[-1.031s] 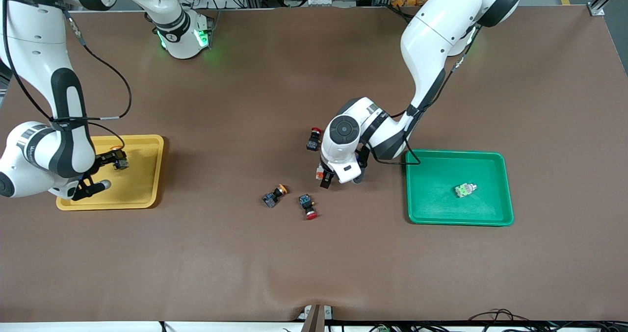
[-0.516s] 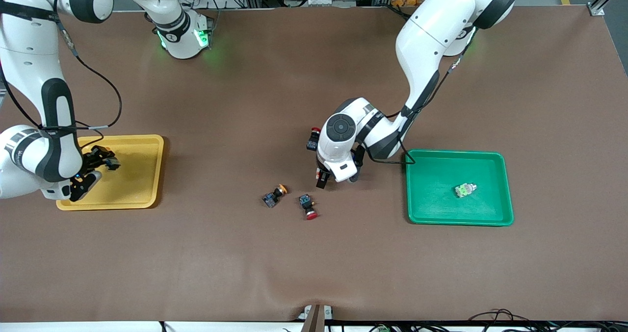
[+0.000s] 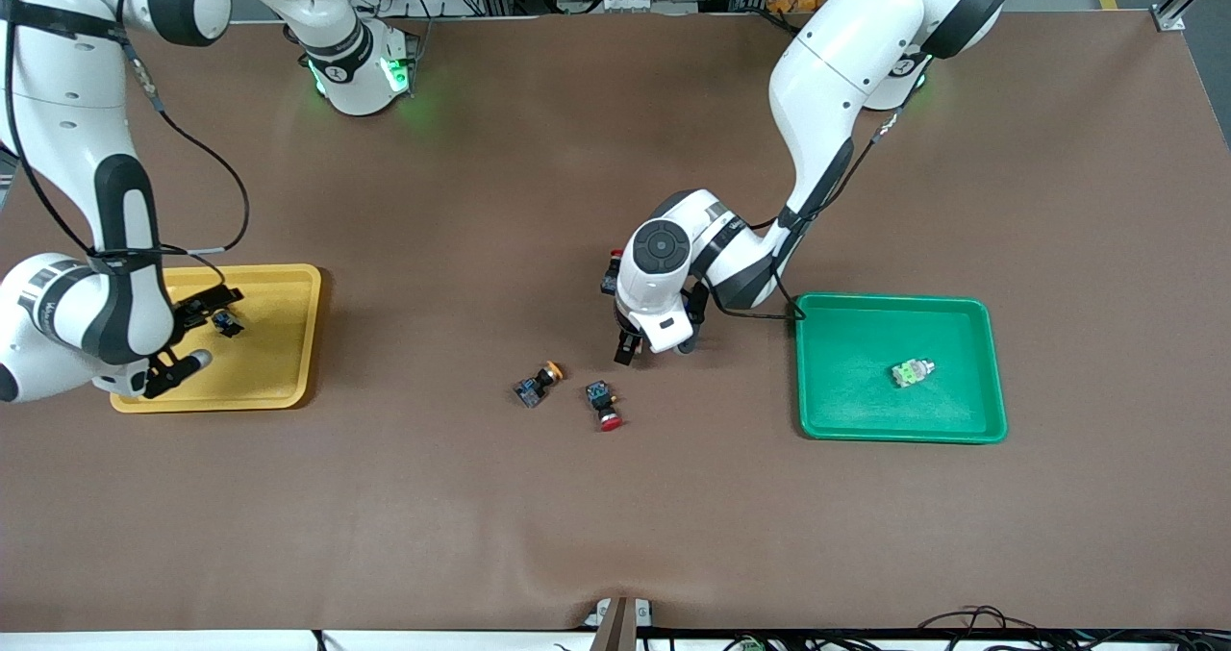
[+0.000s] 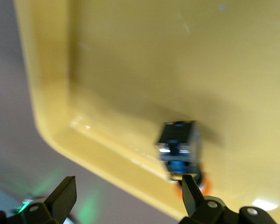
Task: Place green and yellow buttons in trays
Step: 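Release the yellow-cap button in the yellow tray while the left gripper grasps orange button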
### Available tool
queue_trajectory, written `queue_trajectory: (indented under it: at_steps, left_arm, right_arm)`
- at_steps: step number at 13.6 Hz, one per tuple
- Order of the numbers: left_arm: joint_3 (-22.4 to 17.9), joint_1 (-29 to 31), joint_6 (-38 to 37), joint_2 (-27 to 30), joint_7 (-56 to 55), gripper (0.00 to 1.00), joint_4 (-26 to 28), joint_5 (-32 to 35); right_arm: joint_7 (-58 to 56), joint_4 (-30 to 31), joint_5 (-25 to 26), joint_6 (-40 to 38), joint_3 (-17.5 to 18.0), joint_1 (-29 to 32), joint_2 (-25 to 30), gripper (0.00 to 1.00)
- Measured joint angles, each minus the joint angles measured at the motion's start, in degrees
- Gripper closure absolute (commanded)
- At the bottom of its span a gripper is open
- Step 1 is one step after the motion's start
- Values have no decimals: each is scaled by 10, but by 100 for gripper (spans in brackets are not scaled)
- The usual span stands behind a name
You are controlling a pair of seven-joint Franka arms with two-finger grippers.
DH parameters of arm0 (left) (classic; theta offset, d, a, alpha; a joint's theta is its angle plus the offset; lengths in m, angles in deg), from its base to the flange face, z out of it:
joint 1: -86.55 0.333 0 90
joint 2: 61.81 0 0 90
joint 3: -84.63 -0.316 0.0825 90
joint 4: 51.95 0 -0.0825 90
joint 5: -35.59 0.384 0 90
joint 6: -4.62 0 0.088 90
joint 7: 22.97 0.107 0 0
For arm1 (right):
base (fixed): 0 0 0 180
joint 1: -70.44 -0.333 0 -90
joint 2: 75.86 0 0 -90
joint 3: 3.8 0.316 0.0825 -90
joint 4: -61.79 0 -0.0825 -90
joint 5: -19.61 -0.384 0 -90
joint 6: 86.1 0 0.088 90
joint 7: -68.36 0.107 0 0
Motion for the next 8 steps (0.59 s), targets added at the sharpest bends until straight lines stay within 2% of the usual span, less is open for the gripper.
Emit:
queue_trajectory:
  at_steps: [2,4,8]
  left_arm:
    - [0,0,0,0,0,62,0,0]
    - [0,0,0,0,0,80,-1,0]
    - [-3,2,1,0,0,87,-7,0]
  right_arm:
    - [90,-7,-37,-16,2,-25,0,0]
    - [190,-9,-64,-17,5,-48,0,0]
    - [394,-28,-100,-17,7,-108,4,0]
